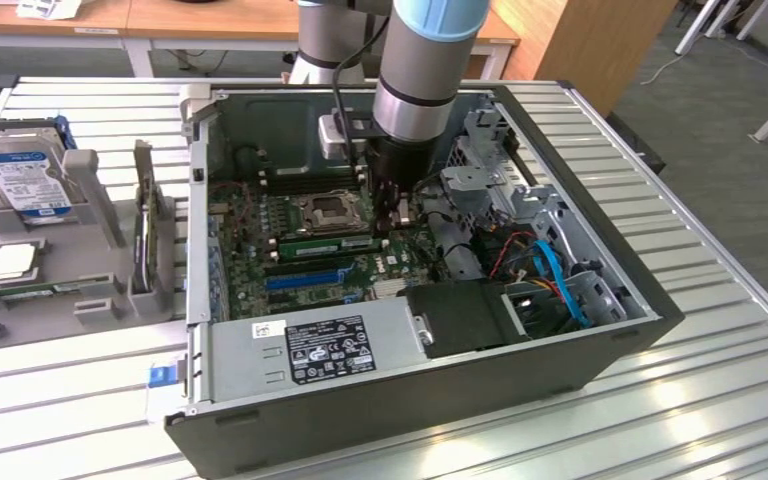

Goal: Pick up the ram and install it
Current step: 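Press down the ram until it locks into place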

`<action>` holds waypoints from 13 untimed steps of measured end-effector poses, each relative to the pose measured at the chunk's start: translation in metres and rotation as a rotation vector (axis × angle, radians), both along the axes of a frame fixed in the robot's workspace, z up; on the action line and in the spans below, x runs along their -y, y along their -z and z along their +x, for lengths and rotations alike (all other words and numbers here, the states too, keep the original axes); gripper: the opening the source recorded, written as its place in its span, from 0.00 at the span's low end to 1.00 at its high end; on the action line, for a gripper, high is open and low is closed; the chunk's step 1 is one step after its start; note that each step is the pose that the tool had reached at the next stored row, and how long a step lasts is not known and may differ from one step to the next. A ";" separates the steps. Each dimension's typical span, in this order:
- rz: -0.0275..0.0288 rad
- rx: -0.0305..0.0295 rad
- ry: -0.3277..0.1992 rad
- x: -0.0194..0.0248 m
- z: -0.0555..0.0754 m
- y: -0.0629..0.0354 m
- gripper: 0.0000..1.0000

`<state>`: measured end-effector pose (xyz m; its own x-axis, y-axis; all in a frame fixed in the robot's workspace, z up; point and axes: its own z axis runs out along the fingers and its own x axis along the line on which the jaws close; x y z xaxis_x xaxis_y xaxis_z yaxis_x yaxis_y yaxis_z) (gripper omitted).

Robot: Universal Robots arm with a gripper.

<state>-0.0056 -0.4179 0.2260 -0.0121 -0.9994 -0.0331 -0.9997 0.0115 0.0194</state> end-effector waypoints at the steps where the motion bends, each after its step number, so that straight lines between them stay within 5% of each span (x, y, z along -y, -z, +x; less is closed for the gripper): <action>1: -0.0001 -0.0001 0.000 0.0000 0.000 0.0000 0.10; 13: 0.0000 0.0000 0.000 0.0000 0.000 0.0012 0.10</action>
<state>-0.0056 -0.4179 0.2248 -0.0121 -0.9994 -0.0332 -0.9997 0.0115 0.0194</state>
